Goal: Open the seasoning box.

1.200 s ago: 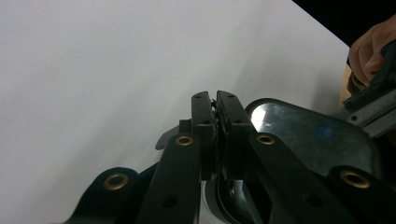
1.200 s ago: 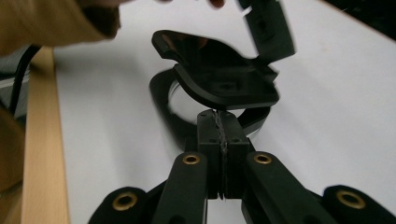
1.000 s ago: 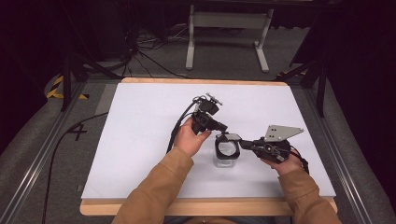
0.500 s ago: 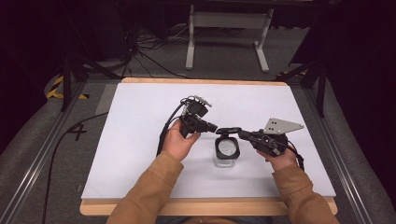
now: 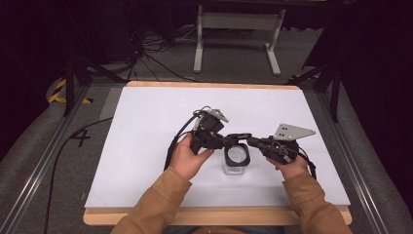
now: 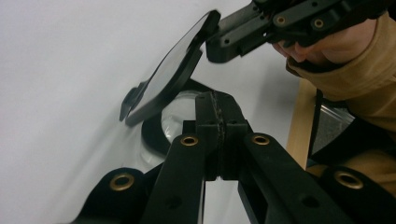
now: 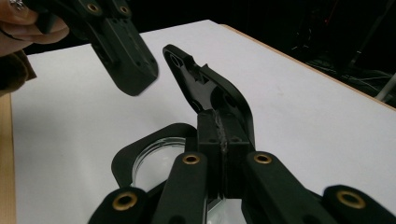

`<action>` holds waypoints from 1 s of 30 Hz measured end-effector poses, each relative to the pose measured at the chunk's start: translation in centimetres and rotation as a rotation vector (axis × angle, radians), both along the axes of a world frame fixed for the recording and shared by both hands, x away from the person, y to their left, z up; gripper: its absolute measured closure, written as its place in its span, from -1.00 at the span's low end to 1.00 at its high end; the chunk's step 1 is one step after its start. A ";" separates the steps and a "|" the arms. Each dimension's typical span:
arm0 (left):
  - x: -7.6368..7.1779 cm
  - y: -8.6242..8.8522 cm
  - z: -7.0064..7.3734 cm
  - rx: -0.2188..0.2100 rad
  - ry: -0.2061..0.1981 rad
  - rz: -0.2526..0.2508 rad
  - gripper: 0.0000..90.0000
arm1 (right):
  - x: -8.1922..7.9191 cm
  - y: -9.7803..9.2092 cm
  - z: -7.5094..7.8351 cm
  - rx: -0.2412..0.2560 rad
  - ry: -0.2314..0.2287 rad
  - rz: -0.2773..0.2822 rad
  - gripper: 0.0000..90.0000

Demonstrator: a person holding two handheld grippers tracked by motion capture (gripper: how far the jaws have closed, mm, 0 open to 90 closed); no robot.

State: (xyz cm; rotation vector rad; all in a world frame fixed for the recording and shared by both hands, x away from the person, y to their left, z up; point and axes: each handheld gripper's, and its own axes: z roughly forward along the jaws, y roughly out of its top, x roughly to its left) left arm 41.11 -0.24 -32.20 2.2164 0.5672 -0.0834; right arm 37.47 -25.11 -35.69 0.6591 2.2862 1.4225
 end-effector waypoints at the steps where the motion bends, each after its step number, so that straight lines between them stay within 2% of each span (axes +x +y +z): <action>1: 0.1 -0.1 0.0 0.001 -0.004 0.003 0.99 | 0.0 0.0 0.0 -0.001 0.005 0.004 0.99; 4: 0.4 -0.2 0.2 -0.014 0.001 0.019 0.99 | -0.1 0.0 -0.1 -0.012 0.007 0.016 0.99; 9: 1.0 -0.3 0.5 -0.017 -0.007 0.037 0.99 | -0.3 0.1 -0.8 -0.051 0.076 0.064 0.99; 11: 1.3 -0.2 0.6 -0.020 -0.010 0.037 0.99 | -0.4 0.2 -1.0 -0.064 0.082 0.070 0.99; 13: 1.6 -0.2 0.7 -0.024 -0.014 0.036 0.99 | -0.9 0.1 -1.3 -0.077 0.111 0.094 0.99; 19: 2.6 0.1 1.0 -0.040 -0.011 0.038 0.99 | -1.7 0.4 -2.1 -0.109 0.138 0.090 0.99; 24: 3.4 0.4 1.0 -0.060 -0.002 0.052 0.99 | -2.2 0.4 -2.2 -0.105 0.126 0.078 0.99; 30: 4.4 0.5 0.8 -0.045 0.005 0.081 0.99 | -2.2 0.2 -2.5 -0.083 0.116 0.082 0.99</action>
